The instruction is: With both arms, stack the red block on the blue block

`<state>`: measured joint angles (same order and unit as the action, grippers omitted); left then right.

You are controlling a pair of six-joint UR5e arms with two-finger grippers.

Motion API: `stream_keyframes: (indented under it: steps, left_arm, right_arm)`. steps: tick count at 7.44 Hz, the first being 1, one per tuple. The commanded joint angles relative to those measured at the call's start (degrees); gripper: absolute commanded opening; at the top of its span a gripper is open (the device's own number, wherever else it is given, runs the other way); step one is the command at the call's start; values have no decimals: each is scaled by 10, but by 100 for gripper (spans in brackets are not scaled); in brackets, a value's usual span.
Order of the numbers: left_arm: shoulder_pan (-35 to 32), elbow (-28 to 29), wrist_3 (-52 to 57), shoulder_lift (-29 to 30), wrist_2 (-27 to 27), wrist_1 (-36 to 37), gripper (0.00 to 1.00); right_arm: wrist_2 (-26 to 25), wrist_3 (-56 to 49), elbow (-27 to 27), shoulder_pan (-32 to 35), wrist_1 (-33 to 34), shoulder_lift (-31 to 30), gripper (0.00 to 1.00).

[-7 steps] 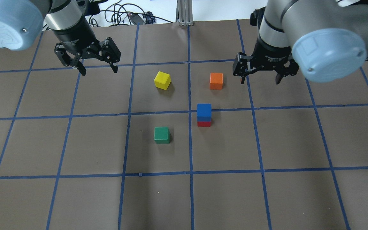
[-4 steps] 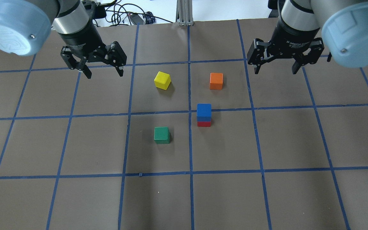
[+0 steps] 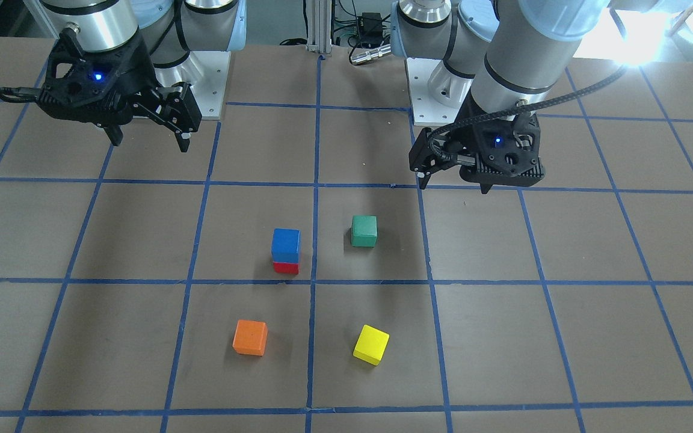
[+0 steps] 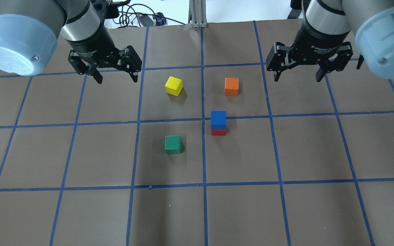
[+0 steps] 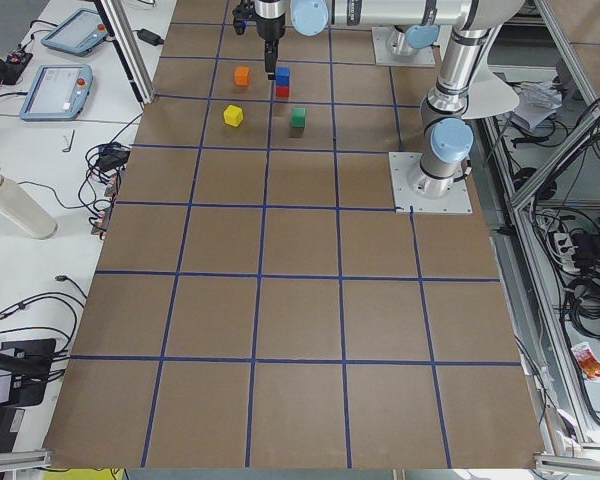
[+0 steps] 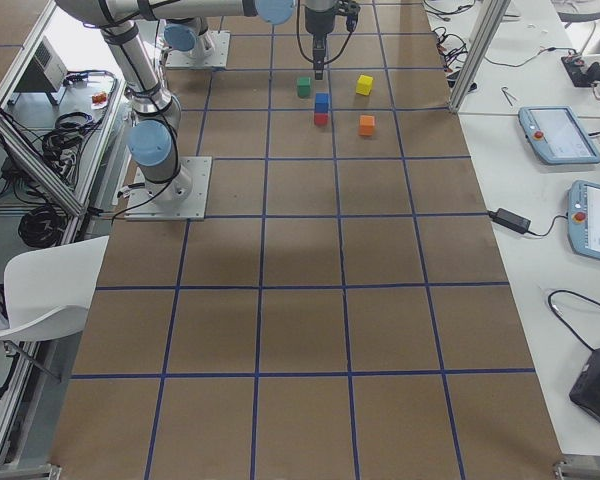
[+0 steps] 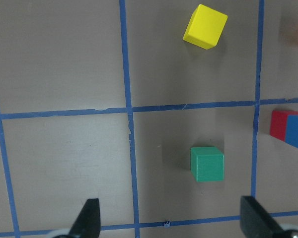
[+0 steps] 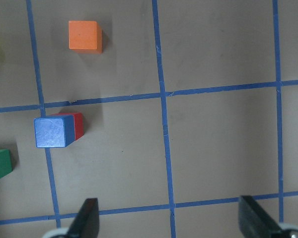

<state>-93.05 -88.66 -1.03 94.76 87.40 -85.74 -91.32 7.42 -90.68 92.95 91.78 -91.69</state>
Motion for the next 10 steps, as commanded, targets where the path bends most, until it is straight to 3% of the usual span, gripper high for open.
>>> stream_keyframes:
  steps: [1, 3, 10]
  left_arm:
    - [1, -9, 2, -11, 0, 12, 100]
    - [1, -10, 2, -10, 0, 14, 100]
    - [1, -11, 3, -13, 0, 13, 100]
  right_arm:
    - [2, -3, 34, -2, -3, 24, 100]
    - [4, 2, 90, -2, -51, 61, 100]
    - [26, 35, 63, 3, -53, 52, 100]
